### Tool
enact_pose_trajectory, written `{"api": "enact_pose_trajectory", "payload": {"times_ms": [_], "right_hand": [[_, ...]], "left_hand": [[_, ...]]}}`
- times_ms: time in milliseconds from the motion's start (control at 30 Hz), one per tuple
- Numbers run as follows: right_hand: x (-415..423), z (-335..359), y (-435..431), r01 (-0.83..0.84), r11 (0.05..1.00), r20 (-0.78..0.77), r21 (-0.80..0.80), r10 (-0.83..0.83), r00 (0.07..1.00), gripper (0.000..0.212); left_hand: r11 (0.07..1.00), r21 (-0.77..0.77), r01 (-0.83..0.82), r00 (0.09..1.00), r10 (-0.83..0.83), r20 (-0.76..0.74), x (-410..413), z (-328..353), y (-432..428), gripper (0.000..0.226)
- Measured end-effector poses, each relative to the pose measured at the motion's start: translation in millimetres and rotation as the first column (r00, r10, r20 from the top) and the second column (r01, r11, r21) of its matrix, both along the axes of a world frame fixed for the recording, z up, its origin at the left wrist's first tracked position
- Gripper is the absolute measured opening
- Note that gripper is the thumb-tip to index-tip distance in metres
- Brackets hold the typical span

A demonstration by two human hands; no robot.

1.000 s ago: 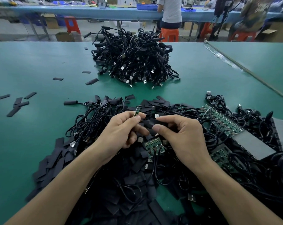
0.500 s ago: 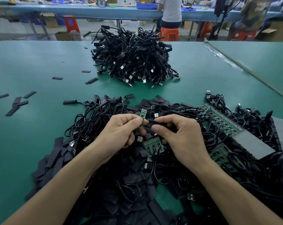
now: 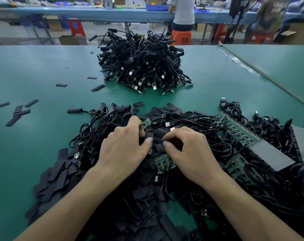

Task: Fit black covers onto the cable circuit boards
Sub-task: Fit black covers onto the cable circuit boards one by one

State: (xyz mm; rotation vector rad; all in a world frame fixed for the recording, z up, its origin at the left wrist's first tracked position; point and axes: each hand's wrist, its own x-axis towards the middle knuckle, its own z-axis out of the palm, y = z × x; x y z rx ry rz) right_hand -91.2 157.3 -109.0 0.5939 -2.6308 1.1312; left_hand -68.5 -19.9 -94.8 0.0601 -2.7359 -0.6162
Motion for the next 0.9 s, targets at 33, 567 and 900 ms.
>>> {"api": "enact_pose_trajectory", "payload": {"times_ms": [33,567,900], "right_hand": [[0.1,-0.2,-0.1,-0.005,1.0,0.001,0.005,0.005,1.0,0.006],[0.4,-1.2,0.1,-0.025,1.0,0.021,-0.001,0.025,0.999,0.038],[0.5,1.6,0.5,-0.043,0.954,0.022,-0.297,0.052,0.998,0.019]], "left_hand": [[0.998,-0.058,-0.01,1.0,0.009,-0.018,0.7,-2.9,2.8,0.042],[0.995,-0.046,0.086,0.994,-0.089,-0.067,2.3,-11.5,9.4,0.033],[0.811,0.558,0.178,0.972,-0.235,0.03,-4.5,0.2,0.3,0.045]]}}
